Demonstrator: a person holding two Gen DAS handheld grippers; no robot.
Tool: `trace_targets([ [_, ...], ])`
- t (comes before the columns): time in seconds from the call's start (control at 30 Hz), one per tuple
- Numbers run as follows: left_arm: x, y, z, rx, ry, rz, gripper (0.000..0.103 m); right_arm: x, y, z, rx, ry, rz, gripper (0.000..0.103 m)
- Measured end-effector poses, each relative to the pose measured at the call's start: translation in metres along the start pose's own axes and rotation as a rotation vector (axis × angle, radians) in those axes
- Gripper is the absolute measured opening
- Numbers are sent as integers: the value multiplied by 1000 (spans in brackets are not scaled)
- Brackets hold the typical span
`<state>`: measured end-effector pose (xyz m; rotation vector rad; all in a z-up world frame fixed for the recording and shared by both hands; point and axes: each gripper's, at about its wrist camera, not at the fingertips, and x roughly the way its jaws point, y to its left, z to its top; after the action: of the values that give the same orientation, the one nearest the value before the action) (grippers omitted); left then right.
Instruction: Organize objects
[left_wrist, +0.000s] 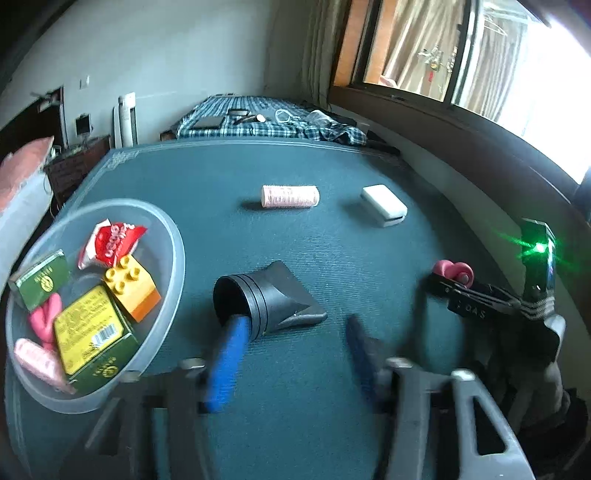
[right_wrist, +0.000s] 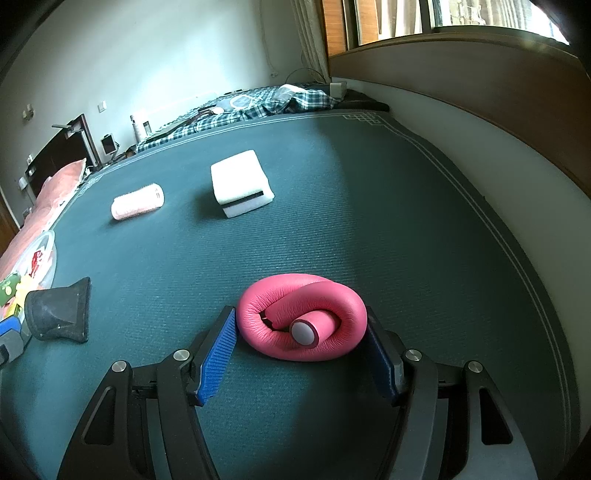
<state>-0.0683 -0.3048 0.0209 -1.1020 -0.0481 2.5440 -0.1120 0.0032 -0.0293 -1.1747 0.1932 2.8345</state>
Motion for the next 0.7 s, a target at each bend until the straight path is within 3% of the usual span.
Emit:
trace_targets([
  [0.33,32,-3,-2,-17,68,-1,72,-2,-2,0,11,-1,13,66],
  [0.47,33,-21,-4,9,84,-53,72,-1,-3,1,17,-2,20,66],
  [0.6,30,-47,-7,56,109,-161,72,-1,-5,2,24,-4,30,66],
  [0.7,20,-58,-9,95,93,-157,72,-1,-5,2,26,-4,33,66],
])
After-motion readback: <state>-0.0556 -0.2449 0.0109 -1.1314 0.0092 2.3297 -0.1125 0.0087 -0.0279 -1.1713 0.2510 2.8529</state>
